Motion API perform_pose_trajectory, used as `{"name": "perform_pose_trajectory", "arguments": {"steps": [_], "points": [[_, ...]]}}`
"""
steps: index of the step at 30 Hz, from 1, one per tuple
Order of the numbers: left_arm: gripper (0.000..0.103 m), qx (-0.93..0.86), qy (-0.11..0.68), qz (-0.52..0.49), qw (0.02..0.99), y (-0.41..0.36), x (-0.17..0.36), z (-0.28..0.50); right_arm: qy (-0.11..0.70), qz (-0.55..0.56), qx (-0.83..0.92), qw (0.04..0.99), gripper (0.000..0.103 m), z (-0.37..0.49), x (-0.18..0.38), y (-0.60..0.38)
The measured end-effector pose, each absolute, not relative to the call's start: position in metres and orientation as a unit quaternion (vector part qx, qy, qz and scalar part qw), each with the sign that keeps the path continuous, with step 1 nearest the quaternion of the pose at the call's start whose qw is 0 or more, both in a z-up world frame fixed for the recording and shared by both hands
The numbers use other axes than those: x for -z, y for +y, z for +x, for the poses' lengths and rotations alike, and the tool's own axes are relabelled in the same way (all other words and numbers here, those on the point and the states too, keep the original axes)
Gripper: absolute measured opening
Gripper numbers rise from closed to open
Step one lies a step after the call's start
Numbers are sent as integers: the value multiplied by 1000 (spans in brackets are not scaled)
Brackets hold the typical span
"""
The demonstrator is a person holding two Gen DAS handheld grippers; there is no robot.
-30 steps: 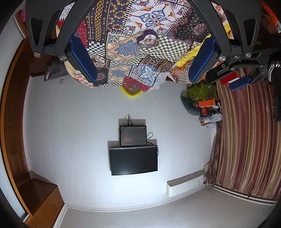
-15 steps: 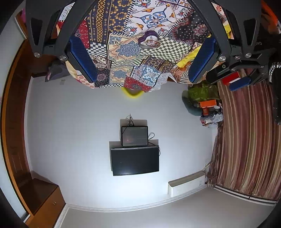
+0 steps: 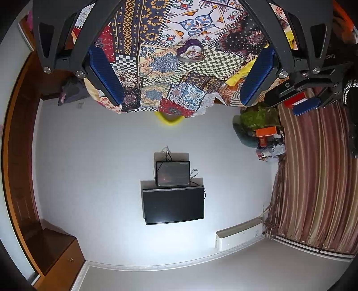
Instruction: Organize jewelry
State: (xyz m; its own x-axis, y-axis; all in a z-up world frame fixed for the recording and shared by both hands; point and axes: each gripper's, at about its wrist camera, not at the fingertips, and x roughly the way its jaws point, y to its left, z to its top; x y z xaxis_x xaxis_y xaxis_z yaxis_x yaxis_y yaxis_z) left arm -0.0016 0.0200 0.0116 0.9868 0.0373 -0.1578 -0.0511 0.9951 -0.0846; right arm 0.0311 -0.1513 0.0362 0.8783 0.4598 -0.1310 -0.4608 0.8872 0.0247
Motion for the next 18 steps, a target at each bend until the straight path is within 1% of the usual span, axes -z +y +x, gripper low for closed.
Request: {"name": "perform_pose_trajectory", "arguments": {"steps": [18], "points": [[103, -12, 93, -46, 995, 22, -3, 8, 81, -2, -234, 969, 103, 41, -32, -151]]}}
